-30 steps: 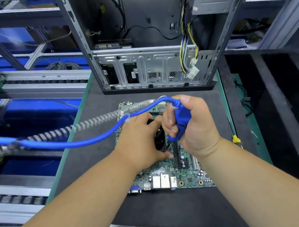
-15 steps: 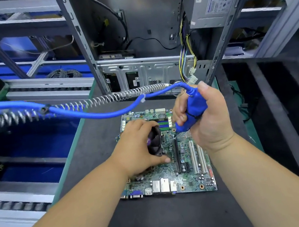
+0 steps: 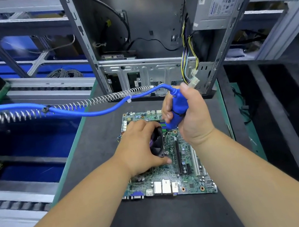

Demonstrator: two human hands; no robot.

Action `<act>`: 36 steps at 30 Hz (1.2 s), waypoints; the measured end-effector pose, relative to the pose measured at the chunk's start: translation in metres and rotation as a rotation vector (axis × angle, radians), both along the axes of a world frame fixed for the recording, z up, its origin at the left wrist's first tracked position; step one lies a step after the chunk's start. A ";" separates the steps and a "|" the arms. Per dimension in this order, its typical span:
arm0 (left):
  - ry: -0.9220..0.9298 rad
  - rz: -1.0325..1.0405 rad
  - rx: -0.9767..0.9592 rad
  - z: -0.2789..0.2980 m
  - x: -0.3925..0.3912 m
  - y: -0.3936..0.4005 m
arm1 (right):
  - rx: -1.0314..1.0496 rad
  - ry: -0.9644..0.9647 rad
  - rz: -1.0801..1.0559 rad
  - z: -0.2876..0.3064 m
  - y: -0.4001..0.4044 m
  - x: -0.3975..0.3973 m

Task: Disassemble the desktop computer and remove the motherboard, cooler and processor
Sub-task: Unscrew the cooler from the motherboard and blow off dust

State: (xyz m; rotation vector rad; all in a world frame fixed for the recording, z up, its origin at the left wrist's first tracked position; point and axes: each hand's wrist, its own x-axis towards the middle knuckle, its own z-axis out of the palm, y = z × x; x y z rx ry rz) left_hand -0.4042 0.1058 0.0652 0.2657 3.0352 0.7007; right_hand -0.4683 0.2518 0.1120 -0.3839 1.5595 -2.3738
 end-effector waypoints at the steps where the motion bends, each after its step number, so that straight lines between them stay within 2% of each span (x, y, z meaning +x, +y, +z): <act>1: 0.005 0.002 0.001 0.000 0.000 0.000 | 0.012 0.004 -0.002 -0.001 -0.001 -0.001; 12: 0.001 0.008 -0.010 -0.002 -0.001 0.000 | -0.026 -0.013 -0.011 -0.003 0.000 -0.006; 23: 0.002 0.013 -0.017 -0.001 0.000 0.001 | 0.023 -0.050 0.029 -0.006 -0.004 -0.006; 30: -0.035 -0.005 -0.066 0.004 -0.004 0.006 | 0.121 0.070 0.165 -0.002 -0.012 -0.004; 36: -0.058 -0.033 -0.124 0.006 -0.009 0.005 | 0.078 -0.027 0.107 -0.002 -0.010 -0.015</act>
